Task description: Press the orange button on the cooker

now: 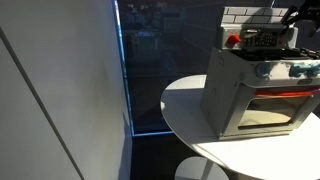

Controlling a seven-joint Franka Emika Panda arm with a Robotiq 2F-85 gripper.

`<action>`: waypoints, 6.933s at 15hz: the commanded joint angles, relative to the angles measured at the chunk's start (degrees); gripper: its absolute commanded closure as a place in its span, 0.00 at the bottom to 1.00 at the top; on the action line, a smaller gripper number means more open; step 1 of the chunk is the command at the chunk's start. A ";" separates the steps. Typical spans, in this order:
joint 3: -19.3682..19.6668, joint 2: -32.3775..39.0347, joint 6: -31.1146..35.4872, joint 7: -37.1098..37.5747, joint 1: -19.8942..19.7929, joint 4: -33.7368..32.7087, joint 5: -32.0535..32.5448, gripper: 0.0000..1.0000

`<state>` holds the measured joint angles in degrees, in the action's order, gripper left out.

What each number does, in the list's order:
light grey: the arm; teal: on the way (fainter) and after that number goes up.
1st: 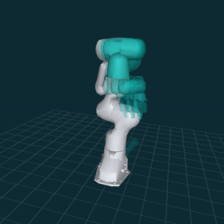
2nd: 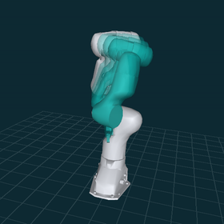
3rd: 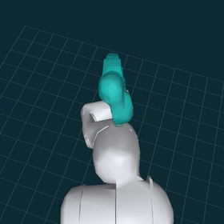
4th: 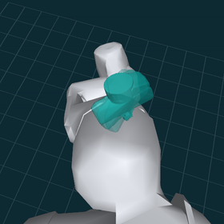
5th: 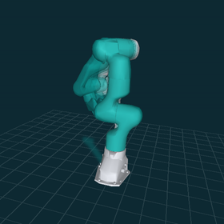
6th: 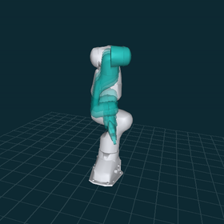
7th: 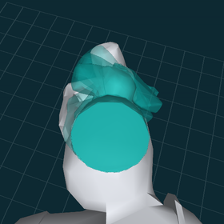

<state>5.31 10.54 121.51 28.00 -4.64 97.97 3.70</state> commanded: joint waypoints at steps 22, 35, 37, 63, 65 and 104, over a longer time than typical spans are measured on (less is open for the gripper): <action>0.65 -1.01 -4.11 0.69 0.56 -1.23 -1.15 0.00; 0.96 -0.07 -5.48 0.99 0.42 -2.06 -1.03 0.00; 1.00 0.17 -5.42 0.96 0.41 -2.27 -1.06 0.00; 1.23 2.61 -5.37 0.89 0.50 -4.79 -1.27 0.00; 1.22 2.83 -5.50 0.91 0.51 -4.99 -1.32 0.00; 0.51 -11.23 -40.24 -18.72 -0.10 -5.09 -2.43 0.00</action>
<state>6.21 2.38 84.16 13.00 -4.53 92.57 0.21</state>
